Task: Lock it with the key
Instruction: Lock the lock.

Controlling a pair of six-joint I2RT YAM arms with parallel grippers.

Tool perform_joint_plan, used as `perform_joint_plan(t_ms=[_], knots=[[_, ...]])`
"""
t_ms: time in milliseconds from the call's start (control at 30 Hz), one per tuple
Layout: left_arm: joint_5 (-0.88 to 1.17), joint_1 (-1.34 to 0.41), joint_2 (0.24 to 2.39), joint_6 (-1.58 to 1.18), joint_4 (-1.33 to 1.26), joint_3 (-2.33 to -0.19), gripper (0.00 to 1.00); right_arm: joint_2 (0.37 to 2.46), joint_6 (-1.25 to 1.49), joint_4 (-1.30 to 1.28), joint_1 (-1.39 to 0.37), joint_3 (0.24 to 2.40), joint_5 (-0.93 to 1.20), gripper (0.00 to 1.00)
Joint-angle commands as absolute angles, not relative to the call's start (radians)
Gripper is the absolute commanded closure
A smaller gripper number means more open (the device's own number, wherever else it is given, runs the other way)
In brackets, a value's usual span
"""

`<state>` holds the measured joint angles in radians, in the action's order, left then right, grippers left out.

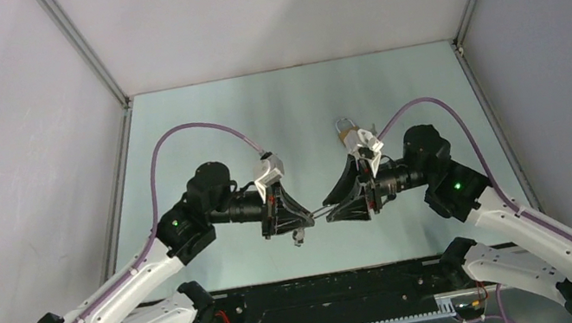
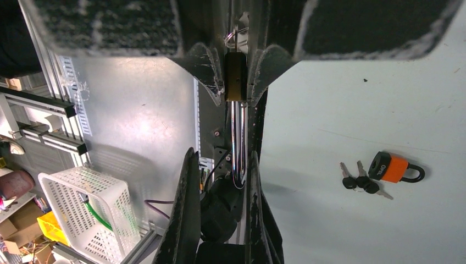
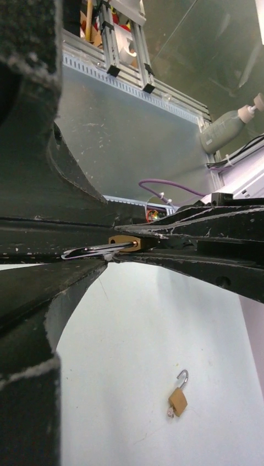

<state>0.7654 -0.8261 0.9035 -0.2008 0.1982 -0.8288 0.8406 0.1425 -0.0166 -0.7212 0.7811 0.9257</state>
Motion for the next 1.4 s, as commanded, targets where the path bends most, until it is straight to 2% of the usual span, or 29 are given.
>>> perform_joint_plan(t_ms=[0, 33, 67, 100, 133, 167, 200, 233, 267, 300, 333, 400, 467, 800, 933, 1033, 1133, 1233, 1367], knots=[[0.793, -0.819, 0.888, -0.176, 0.179, -0.886, 1.0, 0.858, 0.082, -0.073, -0.738, 0.842, 0.911, 0.59], [0.791, -0.819, 0.886, -0.174, 0.182, -0.887, 1.0, 0.861, 0.08, -0.075, -0.742, 0.842, 0.905, 0.61], [0.791, -0.82, 0.887, -0.174, 0.182, -0.887, 1.0, 0.862, 0.081, -0.074, -0.745, 0.843, 0.907, 0.71], [0.791, -0.82, 0.886, -0.172, 0.185, -0.887, 1.0, 0.862, 0.083, -0.068, -0.748, 0.844, 0.911, 0.76], [0.791, -0.82, 0.886, -0.172, 0.186, -0.888, 1.0, 0.862, 0.085, -0.066, -0.751, 0.845, 0.911, 0.88], [0.79, -0.82, 0.886, -0.172, 0.187, -0.889, 0.97, 0.86, 0.093, -0.054, -0.752, 0.845, 0.905, 0.94], [0.789, -0.82, 0.886, -0.172, 0.189, -0.889, 0.89, 0.855, 0.1, -0.048, -0.753, 0.844, 0.892, 1.0], [0.783, -0.82, 0.885, -0.173, 0.19, -0.891, 0.81, 0.853, 0.117, -0.03, -0.754, 0.845, 0.886, 1.0], [0.778, -0.82, 0.885, -0.175, 0.19, -0.892, 0.66, 0.847, 0.138, -0.016, -0.753, 0.845, 0.87, 1.0], [0.769, -0.82, 0.881, -0.176, 0.191, -0.893, 0.58, 0.843, 0.149, -0.012, -0.752, 0.845, 0.858, 1.0], [0.766, -0.82, 0.879, -0.178, 0.19, -0.893, 0.46, 0.834, 0.171, 0.023, -0.753, 0.845, 0.829, 1.0], [0.753, -0.821, 0.873, -0.186, 0.189, -0.894, 0.36, 0.819, 0.207, 0.054, -0.75, 0.844, 0.795, 1.0], [0.75, -0.821, 0.872, -0.204, 0.172, -0.891, 0.31, 0.805, 0.248, 0.095, -0.747, 0.838, 0.775, 1.0], [0.649, -0.821, 0.82, -0.349, -0.055, -0.85, 0.31, 0.779, 0.412, 0.281, -0.735, 0.819, 0.721, 1.0], [0.545, -0.82, 0.776, -0.361, -0.083, -0.844, 0.24, 0.781, 0.459, 0.303, -0.729, 0.819, 0.705, 1.0], [0.532, -0.82, 0.768, -0.371, -0.107, -0.846, 0.22, 0.785, 0.495, 0.336, -0.728, 0.818, 0.708, 1.0], [0.538, -0.819, 0.774, -0.385, -0.122, -0.848, 0.26, 0.788, 0.519, 0.362, -0.727, 0.817, 0.715, 1.0], [0.541, -0.82, 0.773, -0.398, -0.142, -0.847, 0.39, 0.793, 0.539, 0.381, -0.726, 0.818, 0.72, 1.0], [0.558, -0.82, 0.776, -0.412, -0.163, -0.843, 0.44, 0.8, 0.549, 0.389, -0.725, 0.818, 0.721, 1.0]])
